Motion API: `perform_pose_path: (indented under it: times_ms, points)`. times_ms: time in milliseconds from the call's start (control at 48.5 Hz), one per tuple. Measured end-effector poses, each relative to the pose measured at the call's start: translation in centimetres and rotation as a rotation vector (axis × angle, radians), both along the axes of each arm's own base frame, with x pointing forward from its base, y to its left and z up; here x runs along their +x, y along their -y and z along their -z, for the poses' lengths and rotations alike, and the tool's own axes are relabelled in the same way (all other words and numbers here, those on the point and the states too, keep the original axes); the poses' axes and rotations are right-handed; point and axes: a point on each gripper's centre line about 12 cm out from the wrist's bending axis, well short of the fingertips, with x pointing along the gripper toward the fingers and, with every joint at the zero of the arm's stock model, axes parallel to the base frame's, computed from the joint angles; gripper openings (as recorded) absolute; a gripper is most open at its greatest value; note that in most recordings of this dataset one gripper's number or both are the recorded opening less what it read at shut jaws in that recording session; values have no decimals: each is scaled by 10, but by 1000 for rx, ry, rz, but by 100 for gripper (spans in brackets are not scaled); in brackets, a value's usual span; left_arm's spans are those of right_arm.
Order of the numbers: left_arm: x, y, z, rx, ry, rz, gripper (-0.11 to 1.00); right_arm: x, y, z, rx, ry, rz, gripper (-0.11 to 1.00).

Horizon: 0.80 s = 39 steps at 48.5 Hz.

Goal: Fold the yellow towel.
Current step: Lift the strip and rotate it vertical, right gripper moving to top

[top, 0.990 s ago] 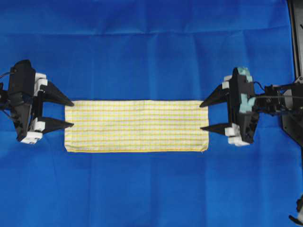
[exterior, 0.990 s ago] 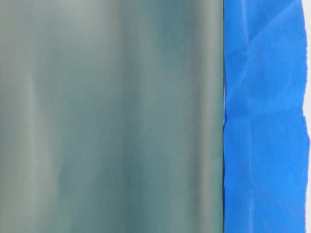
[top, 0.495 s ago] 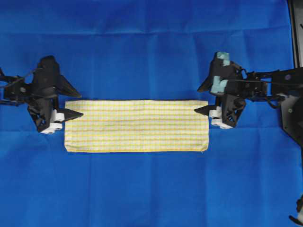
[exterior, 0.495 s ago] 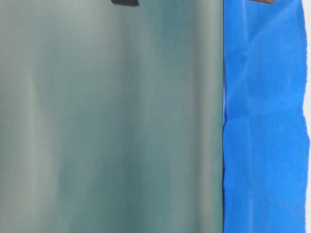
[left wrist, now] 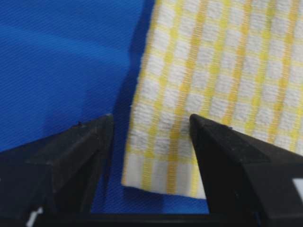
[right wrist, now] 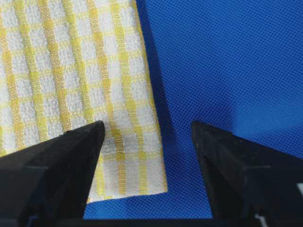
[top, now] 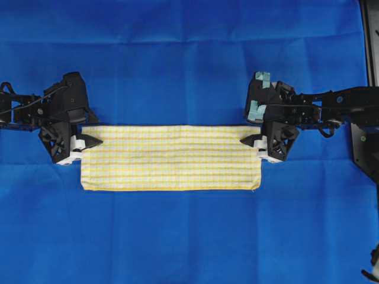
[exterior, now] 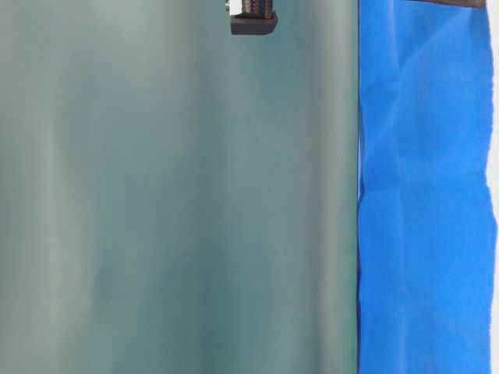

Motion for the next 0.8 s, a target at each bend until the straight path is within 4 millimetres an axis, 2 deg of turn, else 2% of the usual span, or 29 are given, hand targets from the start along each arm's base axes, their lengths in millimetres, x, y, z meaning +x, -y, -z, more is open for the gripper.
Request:
perform_pose_path:
  times_ms: [83, 206, 268, 309, 598, 805]
  points:
    - [0, -1, 0, -2, -12, -6, 45, 0, 0, -1, -3, 0, -5, 48]
    - [1, -4, 0, -5, -33, -15, 17, -1, 0, 0, -7, -10, -12, 12]
    - [1, -2, 0, -6, -40, -9, 6, -1, -1, 1, -7, -11, -14, 1]
    - [2, -2, 0, -5, -38, -8, 1, -1, 0, 0, -7, -11, -13, 1]
    - [3, -2, -2, -9, -50, -11, 2, -2, 0, -1, -8, -13, -15, 1]
    - [9, -5, -25, -14, -13, -24, 2, -6, -2, -24, -5, 9, -19, 1]
